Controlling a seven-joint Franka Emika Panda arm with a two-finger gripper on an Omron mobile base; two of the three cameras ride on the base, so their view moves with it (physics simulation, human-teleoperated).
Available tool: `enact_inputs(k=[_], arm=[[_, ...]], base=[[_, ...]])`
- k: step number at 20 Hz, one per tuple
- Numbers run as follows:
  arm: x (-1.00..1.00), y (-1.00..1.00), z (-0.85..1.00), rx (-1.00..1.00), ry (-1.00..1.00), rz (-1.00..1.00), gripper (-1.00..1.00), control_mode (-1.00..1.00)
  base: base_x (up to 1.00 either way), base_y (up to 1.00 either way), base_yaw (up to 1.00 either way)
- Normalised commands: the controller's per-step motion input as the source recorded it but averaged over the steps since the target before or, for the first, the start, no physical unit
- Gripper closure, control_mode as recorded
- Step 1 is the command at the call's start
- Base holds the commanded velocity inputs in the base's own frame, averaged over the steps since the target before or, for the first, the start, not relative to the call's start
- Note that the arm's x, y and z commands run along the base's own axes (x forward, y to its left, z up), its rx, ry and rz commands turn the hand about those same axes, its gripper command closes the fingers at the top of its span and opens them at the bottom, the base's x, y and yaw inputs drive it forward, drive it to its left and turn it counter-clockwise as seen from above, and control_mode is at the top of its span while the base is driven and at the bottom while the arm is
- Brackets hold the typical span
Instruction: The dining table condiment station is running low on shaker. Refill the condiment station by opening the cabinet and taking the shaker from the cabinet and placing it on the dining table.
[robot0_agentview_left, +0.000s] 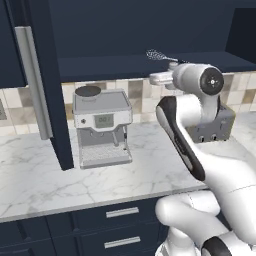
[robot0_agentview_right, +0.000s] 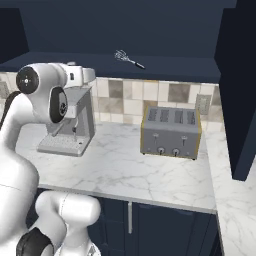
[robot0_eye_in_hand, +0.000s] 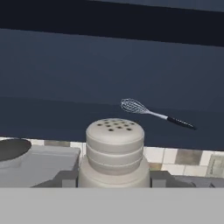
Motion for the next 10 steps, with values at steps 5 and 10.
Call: enact_inputs(k=[5, 10], arm=[[-1.0, 0.03, -0.06, -0.2, 0.1, 0.11, 1.0, -1.0], [-1.0, 0.02, -0.3, -0.08, 0.01, 0.07, 1.0, -1.0]], base=[[0.0, 0.0, 0.0], [0.0, 0.0, 0.0]])
